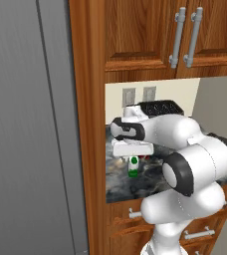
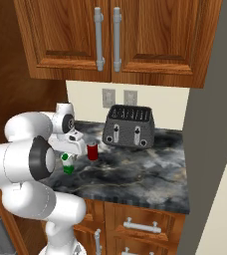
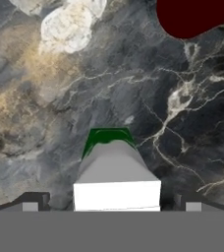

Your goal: Move the drinks to the dining counter.

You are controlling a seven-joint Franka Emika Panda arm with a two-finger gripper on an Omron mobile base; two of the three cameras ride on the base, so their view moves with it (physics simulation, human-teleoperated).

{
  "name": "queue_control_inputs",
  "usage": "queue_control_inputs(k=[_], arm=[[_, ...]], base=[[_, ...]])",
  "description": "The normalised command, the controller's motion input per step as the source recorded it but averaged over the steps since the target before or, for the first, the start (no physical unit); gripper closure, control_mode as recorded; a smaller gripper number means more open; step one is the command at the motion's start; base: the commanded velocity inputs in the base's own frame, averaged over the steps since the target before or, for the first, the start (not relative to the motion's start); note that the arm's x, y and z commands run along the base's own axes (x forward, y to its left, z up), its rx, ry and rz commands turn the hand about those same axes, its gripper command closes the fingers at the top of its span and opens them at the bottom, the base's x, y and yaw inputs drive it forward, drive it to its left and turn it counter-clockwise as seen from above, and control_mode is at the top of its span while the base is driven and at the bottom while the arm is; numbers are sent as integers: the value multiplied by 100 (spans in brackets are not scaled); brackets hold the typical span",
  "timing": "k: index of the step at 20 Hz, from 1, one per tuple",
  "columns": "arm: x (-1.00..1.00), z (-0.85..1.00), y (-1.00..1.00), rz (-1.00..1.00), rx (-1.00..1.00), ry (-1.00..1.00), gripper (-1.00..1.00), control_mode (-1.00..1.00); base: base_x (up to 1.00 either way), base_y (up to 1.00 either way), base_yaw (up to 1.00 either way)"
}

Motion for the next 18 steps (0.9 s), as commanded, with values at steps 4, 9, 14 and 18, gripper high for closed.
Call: queue_control_inputs(k=[4, 9, 14, 18], arm=[[-5, -23, 0, 0, 0, 0, -100, -100], [0, -32, 0, 0, -2, 0, -100, -100], [0, -16, 0, 0, -1, -3, -100, -100], [0, -6, 0, 0, 0, -1, 100, -100]], base=[[0, 0, 0], [0, 0, 0], [0, 0, 0], [0, 0, 0]])
